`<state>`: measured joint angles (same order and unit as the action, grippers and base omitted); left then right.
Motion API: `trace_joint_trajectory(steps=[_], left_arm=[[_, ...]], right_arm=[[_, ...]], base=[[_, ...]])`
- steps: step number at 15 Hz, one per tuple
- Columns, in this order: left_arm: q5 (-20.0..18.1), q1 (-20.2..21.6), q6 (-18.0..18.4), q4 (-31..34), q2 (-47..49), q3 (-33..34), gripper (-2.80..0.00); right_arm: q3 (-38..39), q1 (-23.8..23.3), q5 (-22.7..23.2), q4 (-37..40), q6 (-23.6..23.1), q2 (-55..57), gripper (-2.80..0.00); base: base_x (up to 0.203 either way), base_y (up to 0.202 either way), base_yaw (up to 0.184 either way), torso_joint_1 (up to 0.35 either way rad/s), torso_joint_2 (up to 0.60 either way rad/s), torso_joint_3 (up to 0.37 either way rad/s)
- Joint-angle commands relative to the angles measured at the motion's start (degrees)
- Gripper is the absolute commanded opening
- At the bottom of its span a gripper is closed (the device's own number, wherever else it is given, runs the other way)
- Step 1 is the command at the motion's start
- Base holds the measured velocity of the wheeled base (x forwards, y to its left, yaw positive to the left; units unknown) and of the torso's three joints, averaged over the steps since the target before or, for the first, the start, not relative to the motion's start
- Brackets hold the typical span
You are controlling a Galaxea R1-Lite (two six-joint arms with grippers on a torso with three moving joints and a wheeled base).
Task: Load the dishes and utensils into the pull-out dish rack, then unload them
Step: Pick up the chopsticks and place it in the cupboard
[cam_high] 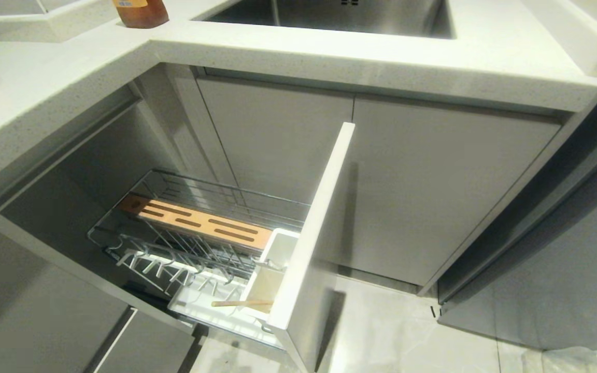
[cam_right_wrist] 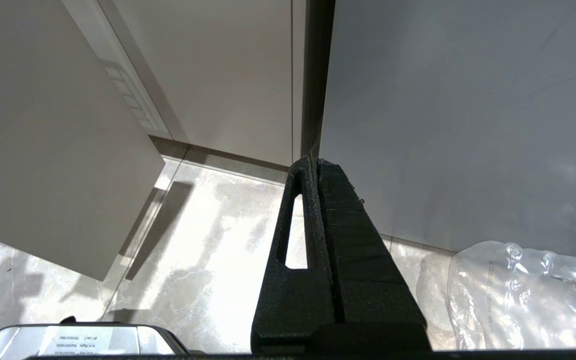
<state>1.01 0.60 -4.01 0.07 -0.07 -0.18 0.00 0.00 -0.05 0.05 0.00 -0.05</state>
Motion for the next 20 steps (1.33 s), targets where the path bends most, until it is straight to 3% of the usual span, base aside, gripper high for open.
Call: trace_joint_trajectory(steps=[1, 3, 5, 9, 12, 17, 20], left_arm=[[0.1, 0.0, 0.4, -0.1, 0.1, 0.2, -2.8], [-0.3, 0.0, 1.8, -2.5, 0.1, -1.5, -2.8], [-1.2, 0.0, 2.3, -4.3, 0.1, -7.9, -2.8], [-7.8, 0.0, 5.5, 3.8, 1.9, -27.5, -2.8], [-11.6, 0.5, 6.2, 9.1, 14.0, -45.4, -2.8], [-9.4, 3.4, 6.3, 10.9, 39.7, -68.3, -2.8], [-4.5, 4.1, 2.3, 11.1, 53.0, -78.8, -2.8]], right_arm=[[0.0, 0.0, 0.0, 0.0, 0.0, 0.0, -2.8], [0.0, 0.0, 0.0, 0.0, 0.0, 0.0, -2.8], [0.0, 0.0, 0.0, 0.0, 0.0, 0.0, -2.8], [0.0, 0.0, 0.0, 0.0, 0.0, 0.0, -2.8], [0.0, 0.0, 0.0, 0.0, 0.0, 0.0, -2.8], [0.0, 0.0, 0.0, 0.0, 0.0, 0.0, -2.8], [0.0, 0.0, 0.0, 0.0, 0.0, 0.0, -2.8]], base=[[0.0, 0.0, 0.0, 0.0, 0.0, 0.0], [0.0, 0.0, 0.0, 0.0, 0.0, 0.0], [0.0, 0.0, 0.0, 0.0, 0.0, 0.0], [0.0, 0.0, 0.0, 0.0, 0.0, 0.0], [0.0, 0.0, 0.0, 0.0, 0.0, 0.0], [0.0, 0.0, 0.0, 0.0, 0.0, 0.0], [0.0, 0.0, 0.0, 0.0, 0.0, 0.0]])
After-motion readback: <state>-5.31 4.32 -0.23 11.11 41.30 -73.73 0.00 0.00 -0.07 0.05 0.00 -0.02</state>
